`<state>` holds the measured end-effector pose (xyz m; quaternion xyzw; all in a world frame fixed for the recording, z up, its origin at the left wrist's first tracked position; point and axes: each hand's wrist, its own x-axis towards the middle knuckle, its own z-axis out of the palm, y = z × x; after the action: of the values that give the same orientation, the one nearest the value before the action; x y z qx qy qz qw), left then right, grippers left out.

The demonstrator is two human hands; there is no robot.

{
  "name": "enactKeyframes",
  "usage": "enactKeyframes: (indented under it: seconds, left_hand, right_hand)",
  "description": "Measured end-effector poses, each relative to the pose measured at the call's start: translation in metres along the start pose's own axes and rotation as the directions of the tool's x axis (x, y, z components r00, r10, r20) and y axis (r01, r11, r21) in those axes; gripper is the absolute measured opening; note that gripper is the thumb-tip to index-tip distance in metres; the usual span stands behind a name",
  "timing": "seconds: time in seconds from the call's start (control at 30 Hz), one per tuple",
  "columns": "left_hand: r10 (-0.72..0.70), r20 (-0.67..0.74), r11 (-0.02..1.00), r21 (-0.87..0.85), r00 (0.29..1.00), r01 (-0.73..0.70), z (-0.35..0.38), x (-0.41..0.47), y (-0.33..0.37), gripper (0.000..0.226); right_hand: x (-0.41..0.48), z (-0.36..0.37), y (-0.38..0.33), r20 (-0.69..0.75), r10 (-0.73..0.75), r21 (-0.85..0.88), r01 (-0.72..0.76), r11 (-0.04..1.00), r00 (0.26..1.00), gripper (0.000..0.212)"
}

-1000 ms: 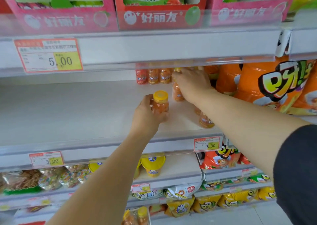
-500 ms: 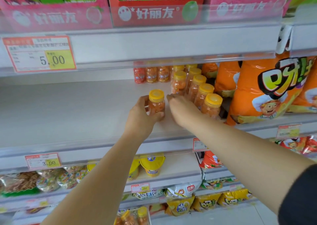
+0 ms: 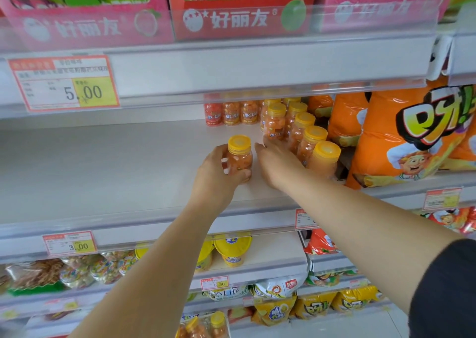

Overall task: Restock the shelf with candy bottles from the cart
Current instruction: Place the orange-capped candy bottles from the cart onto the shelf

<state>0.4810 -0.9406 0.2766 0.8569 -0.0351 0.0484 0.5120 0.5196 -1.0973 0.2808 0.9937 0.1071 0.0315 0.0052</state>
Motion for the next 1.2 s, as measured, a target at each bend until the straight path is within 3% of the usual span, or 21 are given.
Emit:
enactKeyframes:
  seconds: [0.23,0.43,0.63,0.87,1.07,1.2]
  left_hand:
    - [-0.002,0.048,0.999,0.05,0.999,0.0,0.007,0.013,0.008,0.06]
    - [0.025,0.063,0.998,0.048,0.998,-0.028,0.037,0.037,0.028,0.057]
    - [0.059,0.03,0.998,0.017,0.998,-0.059,0.056,0.056,0.027,0.054]
    - [0.064,0.022,0.997,-0.052,0.998,-0.063,0.063,0.06,0.02,0.06]
    - [0.063,0.008,0.998,-0.007,0.998,-0.063,0.069,0.067,0.02,0.062]
    - [0.049,0.005,0.999,0.018,0.999,-0.049,0.071,0.071,0.02,0.062]
  right_hand:
    - [-0.067,-0.017,0.006,0.094,-0.087,0.159,0.071,0.985,0.992,0.048]
    - [-0.098,0.0,0.024,0.01,-0.162,0.204,0.157,0.966,0.987,0.027]
    - [-0.097,0.007,0.029,-0.01,-0.208,0.202,0.206,0.958,0.978,0.049]
    - [-0.099,0.005,0.027,-0.023,-0.23,0.195,0.23,0.953,0.973,0.045]
    - [-0.104,-0.003,0.024,-0.021,-0.247,0.177,0.247,0.953,0.969,0.031]
    - [-0.104,-0.004,0.025,-0.024,-0.255,0.167,0.255,0.952,0.967,0.037]
